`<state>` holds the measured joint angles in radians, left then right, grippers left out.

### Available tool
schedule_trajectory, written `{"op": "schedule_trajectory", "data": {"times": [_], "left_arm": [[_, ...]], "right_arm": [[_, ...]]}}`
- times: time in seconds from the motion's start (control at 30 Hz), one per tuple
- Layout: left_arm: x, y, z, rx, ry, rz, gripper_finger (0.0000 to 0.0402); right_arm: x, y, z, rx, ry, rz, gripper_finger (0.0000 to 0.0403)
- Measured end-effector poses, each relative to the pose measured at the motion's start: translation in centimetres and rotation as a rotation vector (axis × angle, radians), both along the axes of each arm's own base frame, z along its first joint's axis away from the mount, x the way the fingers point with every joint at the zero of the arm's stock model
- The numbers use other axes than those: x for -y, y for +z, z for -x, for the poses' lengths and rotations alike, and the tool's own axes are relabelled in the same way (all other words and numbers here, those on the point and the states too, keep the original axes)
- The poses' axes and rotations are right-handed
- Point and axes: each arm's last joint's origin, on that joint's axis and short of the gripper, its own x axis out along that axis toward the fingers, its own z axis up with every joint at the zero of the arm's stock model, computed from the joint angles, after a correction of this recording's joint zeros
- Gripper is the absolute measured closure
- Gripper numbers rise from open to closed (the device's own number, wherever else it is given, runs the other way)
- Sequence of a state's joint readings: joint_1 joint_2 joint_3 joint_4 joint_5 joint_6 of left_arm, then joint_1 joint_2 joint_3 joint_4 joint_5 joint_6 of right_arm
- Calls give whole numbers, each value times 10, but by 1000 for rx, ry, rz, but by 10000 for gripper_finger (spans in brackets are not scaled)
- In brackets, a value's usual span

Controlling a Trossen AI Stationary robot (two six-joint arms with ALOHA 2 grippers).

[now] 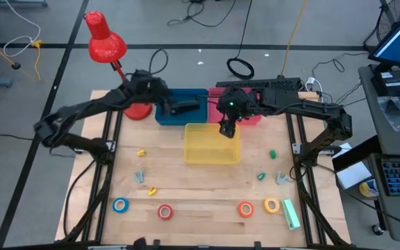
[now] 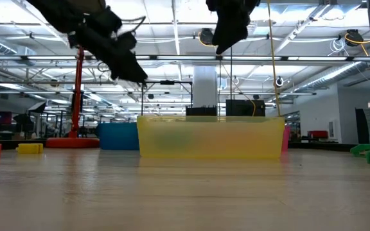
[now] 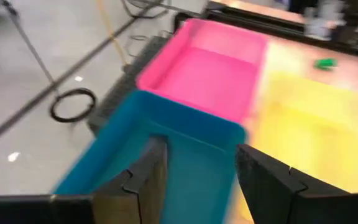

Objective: Pick and place Stapler, Stapler remover, tape
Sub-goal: Put the light blue stapler into the blue bin

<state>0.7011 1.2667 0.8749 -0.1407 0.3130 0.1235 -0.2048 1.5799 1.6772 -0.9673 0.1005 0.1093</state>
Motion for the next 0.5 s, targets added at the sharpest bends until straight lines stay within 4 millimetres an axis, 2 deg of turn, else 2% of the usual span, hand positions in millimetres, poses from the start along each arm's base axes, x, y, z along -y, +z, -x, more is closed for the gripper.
{"op": "schedule_trajectory", "data": {"times": [0.23, 0.5], "left_arm": [[61, 24, 14, -22, -136, 77, 213], [112, 32, 22, -76, -229, 144, 225]], "right_arm": [[-29, -3, 3, -52, -8, -73, 149], [-84, -7, 8, -97, -89, -219, 149]]}}
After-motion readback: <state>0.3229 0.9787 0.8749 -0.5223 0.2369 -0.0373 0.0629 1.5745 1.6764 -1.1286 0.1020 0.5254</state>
